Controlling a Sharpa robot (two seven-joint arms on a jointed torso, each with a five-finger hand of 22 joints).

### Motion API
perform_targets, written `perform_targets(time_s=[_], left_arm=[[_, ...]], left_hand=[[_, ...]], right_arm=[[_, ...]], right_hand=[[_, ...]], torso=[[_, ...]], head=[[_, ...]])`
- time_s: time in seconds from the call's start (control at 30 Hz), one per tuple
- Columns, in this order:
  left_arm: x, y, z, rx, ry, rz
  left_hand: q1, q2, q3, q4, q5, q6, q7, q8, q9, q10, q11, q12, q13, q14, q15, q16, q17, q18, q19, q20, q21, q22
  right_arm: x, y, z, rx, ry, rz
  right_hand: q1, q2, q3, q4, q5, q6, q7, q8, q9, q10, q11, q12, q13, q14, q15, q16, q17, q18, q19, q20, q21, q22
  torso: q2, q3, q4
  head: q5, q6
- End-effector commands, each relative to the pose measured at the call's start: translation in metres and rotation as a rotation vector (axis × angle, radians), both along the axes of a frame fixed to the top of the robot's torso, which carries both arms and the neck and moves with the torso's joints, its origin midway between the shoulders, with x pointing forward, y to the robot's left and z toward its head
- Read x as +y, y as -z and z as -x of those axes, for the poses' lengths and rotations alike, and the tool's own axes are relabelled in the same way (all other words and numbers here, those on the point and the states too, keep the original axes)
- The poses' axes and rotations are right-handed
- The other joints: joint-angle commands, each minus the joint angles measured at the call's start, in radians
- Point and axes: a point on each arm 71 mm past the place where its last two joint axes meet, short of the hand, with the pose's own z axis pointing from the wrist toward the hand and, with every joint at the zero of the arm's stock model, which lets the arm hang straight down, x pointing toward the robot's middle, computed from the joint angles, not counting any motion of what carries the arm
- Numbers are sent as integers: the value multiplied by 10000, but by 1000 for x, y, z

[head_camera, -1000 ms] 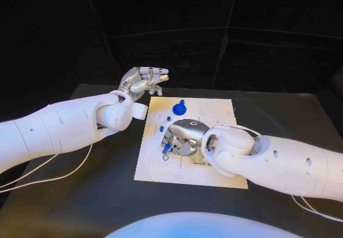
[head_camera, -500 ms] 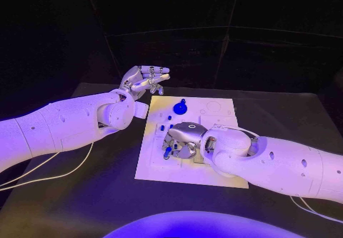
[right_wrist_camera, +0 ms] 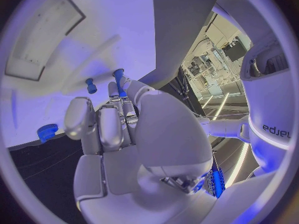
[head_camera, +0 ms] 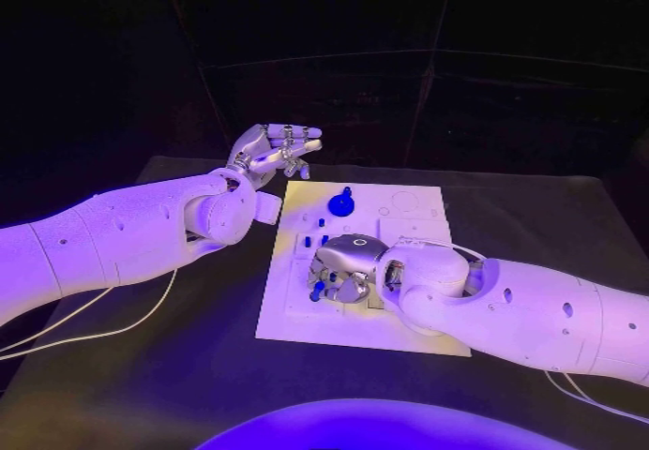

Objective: Assemble the parts on the task board

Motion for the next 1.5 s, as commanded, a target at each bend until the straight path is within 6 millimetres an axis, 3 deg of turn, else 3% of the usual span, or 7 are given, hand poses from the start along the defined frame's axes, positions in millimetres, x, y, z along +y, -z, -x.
perform_targets(time_s=[0.03,0.3,0.43,0.67,1.07,1.33,1.5], left_arm=[[-1,-2,0,-34,108,84],[-1,-2,0,-27,122,88],[-1,-2,0,-27,122,88],[-1,-2,0,6,123,75],[-1,-2,1,28,149,78],[0,-1,0,45,172,81],[1,-1,0,51,147,70]], left_hand=[[-21,66,-6,-24,-31,52,21,68,-14,-68,12,35,11,-59,22,-35,-11,136,-59,27,-56,-15],[-21,66,-6,-24,-31,52,21,68,-14,-68,12,35,11,-59,22,-35,-11,136,-59,27,-56,-15],[-21,66,-6,-24,-31,52,21,68,-14,-68,12,35,11,-59,22,-35,-11,136,-59,27,-56,-15],[-33,71,-20,-26,-30,44,24,77,-16,-85,14,65,20,-63,25,-29,-19,136,-57,29,-66,-21],[-33,71,-20,-26,-30,44,24,77,-16,-85,14,65,20,-63,25,-29,-19,136,-57,29,-66,-21],[-40,72,-27,-25,-31,38,29,79,-18,-94,16,76,24,-69,26,-32,-32,136,-57,30,-70,-24],[-40,72,-27,-25,-31,38,29,79,-18,-94,16,76,24,-69,26,-32,-32,136,-57,30,-70,-24]], right_arm=[[1,1,0,-188,-43,281],[5,2,1,-333,-79,460],[8,3,3,-309,-198,518],[9,4,6,-385,-265,275],[7,-3,7,-793,-26,-714],[-5,-14,9,-1136,269,-2089],[-31,-22,11,-735,866,-2789]], right_hand=[[-91,-45,57,17,44,2,49,11,13,60,27,-62,-1,248,16,-20,-9,-101,-58,-20,-31,-9],[-285,-92,88,45,17,-97,77,-58,-5,-34,58,-186,-19,221,44,-65,-95,-83,-134,0,-89,-86],[-675,-320,56,152,190,-496,247,-317,-41,-587,252,-589,-67,172,199,-148,-246,-36,-340,109,-273,-329],[-1046,-591,-243,252,48,-1033,285,-422,-41,-1203,388,-864,-51,67,323,-348,-607,112,-804,258,-754,-950],[-1135,-642,-757,254,-11,-1447,276,-402,-25,-1627,408,-841,-35,-63,343,-609,-1049,221,-1129,288,-1182,-1468],[-1116,-681,-1395,226,165,-1878,298,-395,-19,-1966,424,-631,-5,-98,349,-714,-1221,253,-1194,300,-1385,-1684],[-1311,-643,-2036,425,464,-1859,293,-343,10,-1922,399,-315,18,-175,333,-924,-1560,299,-1312,291,-1608,-1940]], torso=[[-3,-11,-8],[-3,-8,18],[1,-10,18],[0,-10,6],[-5,-1,3],[-6,7,-6],[-20,-8,-7]], head=[[-19,-5],[-11,-10],[1,-18],[23,-22],[24,-1],[22,33],[-34,86]])
